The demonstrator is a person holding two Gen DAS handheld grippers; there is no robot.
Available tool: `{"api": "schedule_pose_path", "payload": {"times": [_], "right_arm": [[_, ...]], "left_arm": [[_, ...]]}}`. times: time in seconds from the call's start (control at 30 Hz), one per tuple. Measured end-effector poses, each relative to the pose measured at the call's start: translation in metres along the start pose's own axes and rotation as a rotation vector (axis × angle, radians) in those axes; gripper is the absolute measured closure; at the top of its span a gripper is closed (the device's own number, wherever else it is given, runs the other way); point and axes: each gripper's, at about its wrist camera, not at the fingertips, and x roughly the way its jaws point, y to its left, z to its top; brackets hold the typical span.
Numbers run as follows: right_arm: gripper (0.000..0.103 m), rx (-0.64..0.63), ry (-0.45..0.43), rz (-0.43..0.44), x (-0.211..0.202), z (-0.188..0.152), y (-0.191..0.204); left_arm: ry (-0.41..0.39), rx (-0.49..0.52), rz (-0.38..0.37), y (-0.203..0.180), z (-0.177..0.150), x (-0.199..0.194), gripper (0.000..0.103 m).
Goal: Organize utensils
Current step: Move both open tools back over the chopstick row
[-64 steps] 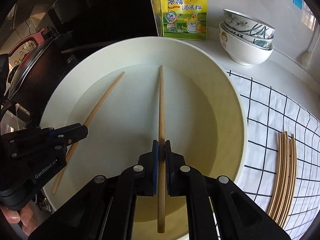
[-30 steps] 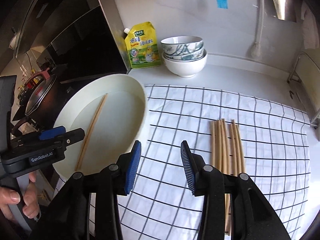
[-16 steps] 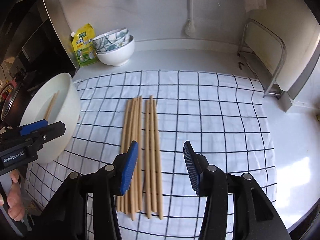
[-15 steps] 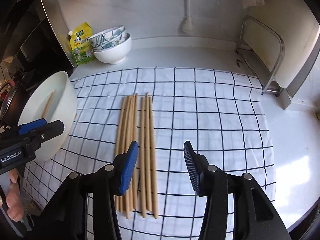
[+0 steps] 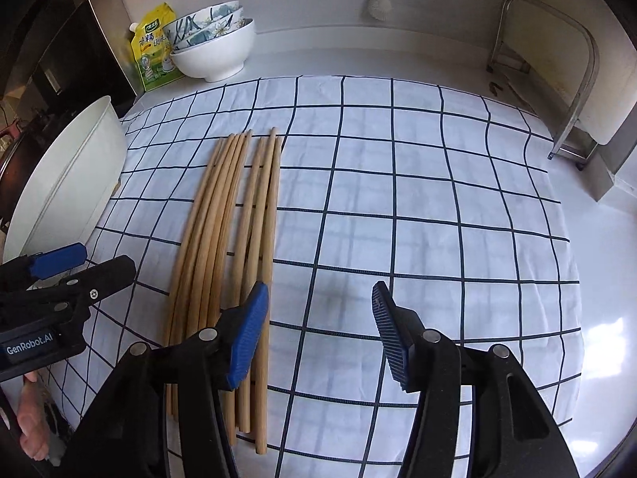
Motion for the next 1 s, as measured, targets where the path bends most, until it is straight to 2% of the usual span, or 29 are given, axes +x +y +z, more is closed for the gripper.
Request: {"api": "schedule_pose_path", "payload": {"times": [0.5,1.0], "right_arm": [[0.051,-0.058,0.005,0.000,0.014,-0.001,0.007],[0.050,-0.019,-0.013,-0.036,0.012,0.005,-0.029]], "left_arm": [[0.012,-0.036,0.029,-0.001,-0.004,0.007,0.022],[0.031,-0.030,0.013,-0.012,-0.007,0.016,0.019]]}}
